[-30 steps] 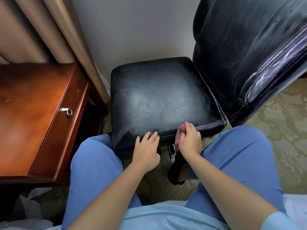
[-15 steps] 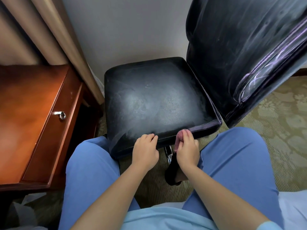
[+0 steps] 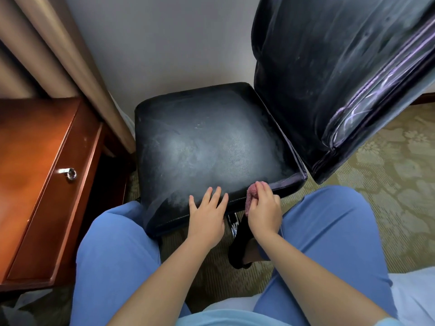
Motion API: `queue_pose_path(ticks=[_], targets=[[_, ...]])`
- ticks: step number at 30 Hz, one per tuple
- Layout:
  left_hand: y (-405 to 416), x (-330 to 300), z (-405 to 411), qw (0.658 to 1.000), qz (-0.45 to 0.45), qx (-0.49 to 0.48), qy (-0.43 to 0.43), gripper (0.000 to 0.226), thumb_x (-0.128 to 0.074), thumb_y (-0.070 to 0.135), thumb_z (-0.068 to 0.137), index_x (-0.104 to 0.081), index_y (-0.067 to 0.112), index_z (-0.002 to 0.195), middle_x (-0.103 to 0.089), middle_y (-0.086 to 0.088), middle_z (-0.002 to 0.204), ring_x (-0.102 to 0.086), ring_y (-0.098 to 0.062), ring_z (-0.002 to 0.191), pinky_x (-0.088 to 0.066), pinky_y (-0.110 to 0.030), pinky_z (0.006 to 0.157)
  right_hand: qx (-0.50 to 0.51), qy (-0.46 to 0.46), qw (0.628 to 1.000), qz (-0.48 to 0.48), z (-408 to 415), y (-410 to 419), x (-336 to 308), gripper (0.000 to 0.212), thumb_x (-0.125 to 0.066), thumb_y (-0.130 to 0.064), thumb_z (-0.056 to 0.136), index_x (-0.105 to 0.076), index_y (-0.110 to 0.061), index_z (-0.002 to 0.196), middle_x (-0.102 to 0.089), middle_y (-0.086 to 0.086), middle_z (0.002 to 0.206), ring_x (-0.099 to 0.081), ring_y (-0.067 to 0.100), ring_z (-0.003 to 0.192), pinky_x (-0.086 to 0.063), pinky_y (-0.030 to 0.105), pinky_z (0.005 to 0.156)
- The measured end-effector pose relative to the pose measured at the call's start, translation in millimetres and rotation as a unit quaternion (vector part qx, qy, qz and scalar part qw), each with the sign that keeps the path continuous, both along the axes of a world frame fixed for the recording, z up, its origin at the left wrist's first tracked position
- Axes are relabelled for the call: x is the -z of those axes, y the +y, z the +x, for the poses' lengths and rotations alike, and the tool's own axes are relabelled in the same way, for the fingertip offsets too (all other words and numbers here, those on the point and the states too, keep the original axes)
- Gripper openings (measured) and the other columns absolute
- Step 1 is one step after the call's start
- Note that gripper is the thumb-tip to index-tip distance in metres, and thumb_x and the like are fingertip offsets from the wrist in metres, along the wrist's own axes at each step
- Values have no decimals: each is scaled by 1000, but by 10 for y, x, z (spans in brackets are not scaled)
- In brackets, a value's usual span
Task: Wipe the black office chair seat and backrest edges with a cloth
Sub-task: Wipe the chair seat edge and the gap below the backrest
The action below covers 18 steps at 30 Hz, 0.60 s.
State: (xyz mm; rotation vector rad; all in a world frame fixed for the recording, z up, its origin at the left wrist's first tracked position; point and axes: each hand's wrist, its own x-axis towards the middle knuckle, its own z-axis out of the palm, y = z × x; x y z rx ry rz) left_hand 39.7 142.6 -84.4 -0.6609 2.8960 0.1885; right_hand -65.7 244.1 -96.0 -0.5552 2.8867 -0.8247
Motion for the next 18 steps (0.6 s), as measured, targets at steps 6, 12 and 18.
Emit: queue_pose_path(ticks=[6, 12, 18], targets=[[-17, -37, -108, 1000, -21, 10, 17, 59, -47, 20, 97, -22, 20, 151, -20, -5, 157, -14, -26, 145, -10, -54, 115, -6, -6, 1000, 22, -25, 17, -11, 44, -44, -9, 95, -46, -21, 137, -43, -11, 142, -47, 22, 106, -46, 33, 80], [-81, -74, -211, 998, -32, 53, 10, 60, -52, 19, 93, -28, 21, 148, -34, -3, 145, -31, -27, 130, -28, -42, 106, -28, -3, 998, 61, -172, 26, -108, 39, -42, -11, 97, -48, -22, 134, -46, -12, 139, -46, 22, 103, -43, 31, 76], [-134, -208, -409, 993, -46, 109, -10, 57, -52, 33, 94, -29, 27, 146, -35, -3, 137, -34, -27, 122, -33, -35, 85, -36, 21, 995, 87, -375, 54, -122, 16, -44, -14, 94, -56, -19, 103, -56, -6, 111, -41, 21, 84, -32, 32, 57]])
